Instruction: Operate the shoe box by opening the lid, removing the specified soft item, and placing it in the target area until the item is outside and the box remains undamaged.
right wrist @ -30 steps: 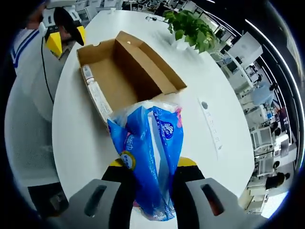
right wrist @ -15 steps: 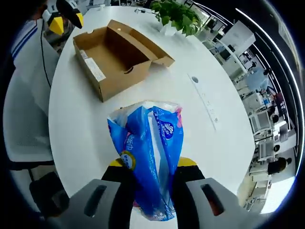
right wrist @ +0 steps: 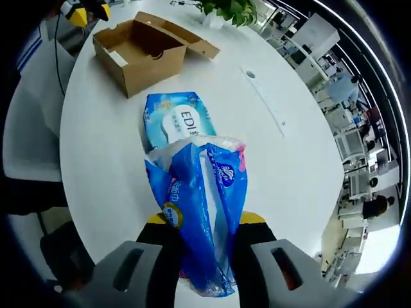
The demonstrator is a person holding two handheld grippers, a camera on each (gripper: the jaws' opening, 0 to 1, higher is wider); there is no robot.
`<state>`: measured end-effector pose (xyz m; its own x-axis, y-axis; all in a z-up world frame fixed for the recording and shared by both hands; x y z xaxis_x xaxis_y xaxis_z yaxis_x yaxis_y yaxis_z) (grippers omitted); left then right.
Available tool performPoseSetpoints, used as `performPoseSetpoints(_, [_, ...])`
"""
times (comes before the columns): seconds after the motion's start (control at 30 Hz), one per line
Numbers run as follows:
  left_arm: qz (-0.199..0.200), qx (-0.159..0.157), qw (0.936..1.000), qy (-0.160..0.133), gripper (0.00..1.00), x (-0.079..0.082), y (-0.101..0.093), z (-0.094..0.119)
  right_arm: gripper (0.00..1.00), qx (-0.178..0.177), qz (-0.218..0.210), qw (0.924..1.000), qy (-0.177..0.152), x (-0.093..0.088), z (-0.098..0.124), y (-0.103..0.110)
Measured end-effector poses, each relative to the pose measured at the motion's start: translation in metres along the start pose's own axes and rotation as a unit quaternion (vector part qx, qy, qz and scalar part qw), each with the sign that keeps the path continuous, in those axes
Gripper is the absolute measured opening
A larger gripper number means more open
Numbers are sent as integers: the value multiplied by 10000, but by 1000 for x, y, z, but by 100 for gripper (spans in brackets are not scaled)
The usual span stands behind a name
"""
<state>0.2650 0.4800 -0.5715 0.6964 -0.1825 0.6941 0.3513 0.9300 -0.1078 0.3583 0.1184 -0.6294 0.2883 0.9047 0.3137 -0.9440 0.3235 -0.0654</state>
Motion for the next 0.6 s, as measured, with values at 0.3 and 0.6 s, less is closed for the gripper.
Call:
performPoseSetpoints(0.3, [-2, 24, 10000, 28, 35, 6, -5, -9, 26, 57, -130, 9996, 245, -40, -4, -12])
performPoseSetpoints(0.6, [44, 108, 9999, 64, 35, 6, -5, -10, 27, 188, 88, 9985, 513, -49, -22, -16])
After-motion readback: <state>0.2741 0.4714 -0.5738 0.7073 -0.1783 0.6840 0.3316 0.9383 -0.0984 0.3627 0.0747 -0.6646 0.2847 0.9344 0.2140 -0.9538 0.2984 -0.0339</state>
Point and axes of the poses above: the point that each gripper's makers call its tool centre point, and the gripper's own axes: z roughly backward along the fingers, y roughly to its left, x roughly out of its top, the point moved 6 cm from there along z, roughly backward along the fingers, and after that the axes turned 15 degrees about x, right-handed, at the moved point
